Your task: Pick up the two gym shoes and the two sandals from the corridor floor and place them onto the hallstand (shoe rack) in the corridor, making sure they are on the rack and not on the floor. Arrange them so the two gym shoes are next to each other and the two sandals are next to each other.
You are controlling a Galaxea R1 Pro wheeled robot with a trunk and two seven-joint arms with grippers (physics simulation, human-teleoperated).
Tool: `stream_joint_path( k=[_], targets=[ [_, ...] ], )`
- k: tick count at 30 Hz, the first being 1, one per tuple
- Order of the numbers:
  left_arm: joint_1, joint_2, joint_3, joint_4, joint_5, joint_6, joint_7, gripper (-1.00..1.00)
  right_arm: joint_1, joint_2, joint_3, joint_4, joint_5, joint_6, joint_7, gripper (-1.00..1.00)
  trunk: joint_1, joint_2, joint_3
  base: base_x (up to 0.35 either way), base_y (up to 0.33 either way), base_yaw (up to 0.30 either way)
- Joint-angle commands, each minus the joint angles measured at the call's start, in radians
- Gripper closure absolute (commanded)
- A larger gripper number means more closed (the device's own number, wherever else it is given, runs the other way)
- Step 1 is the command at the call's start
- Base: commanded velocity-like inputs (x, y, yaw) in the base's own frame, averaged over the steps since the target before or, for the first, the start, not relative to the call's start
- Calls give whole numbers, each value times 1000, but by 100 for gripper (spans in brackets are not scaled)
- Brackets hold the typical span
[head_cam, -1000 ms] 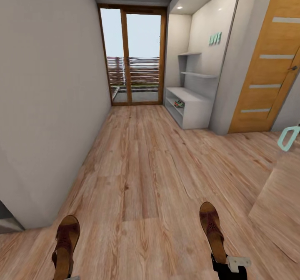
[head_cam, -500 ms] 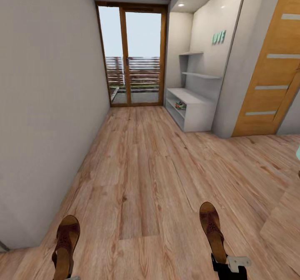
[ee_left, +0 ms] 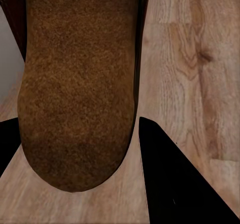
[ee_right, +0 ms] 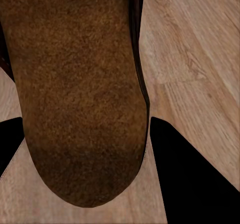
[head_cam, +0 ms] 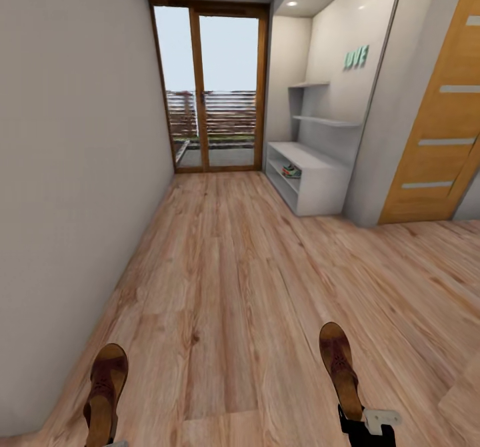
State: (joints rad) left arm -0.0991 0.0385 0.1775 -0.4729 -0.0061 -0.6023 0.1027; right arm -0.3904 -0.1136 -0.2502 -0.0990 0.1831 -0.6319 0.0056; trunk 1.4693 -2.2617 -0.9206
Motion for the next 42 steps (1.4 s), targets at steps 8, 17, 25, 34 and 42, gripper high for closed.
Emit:
stream_joint_path(
  k=[8, 17, 25, 34, 42],
  targets=[
    [-1, 0, 0, 0, -5, -3, 4, 100, -1, 0, -9, 1, 7, -3, 2, 100, 0, 0, -1, 339, 33, 0],
    [-1, 0, -1, 0, -5, -2, 4, 100, -1, -4, -9, 1, 7, -3, 2, 100, 0, 0, -1, 339, 38, 0],
    [-1, 0, 0, 0, -5, -3, 4, 100, -1, -5, -9, 1, 7, -3, 2, 100, 0, 0, -1, 339, 1, 0],
    [-1, 0, 0, 0, -5, -2, 4, 100, -1, -5, -9, 1, 7, -3, 2, 100, 0, 0, -1, 339, 0, 0],
    [-1, 0, -1, 0, -5, -2, 4, 100, -1, -5, -9, 1, 7, -4, 2, 100, 0, 0, -1, 339, 69, 0]
  ],
)
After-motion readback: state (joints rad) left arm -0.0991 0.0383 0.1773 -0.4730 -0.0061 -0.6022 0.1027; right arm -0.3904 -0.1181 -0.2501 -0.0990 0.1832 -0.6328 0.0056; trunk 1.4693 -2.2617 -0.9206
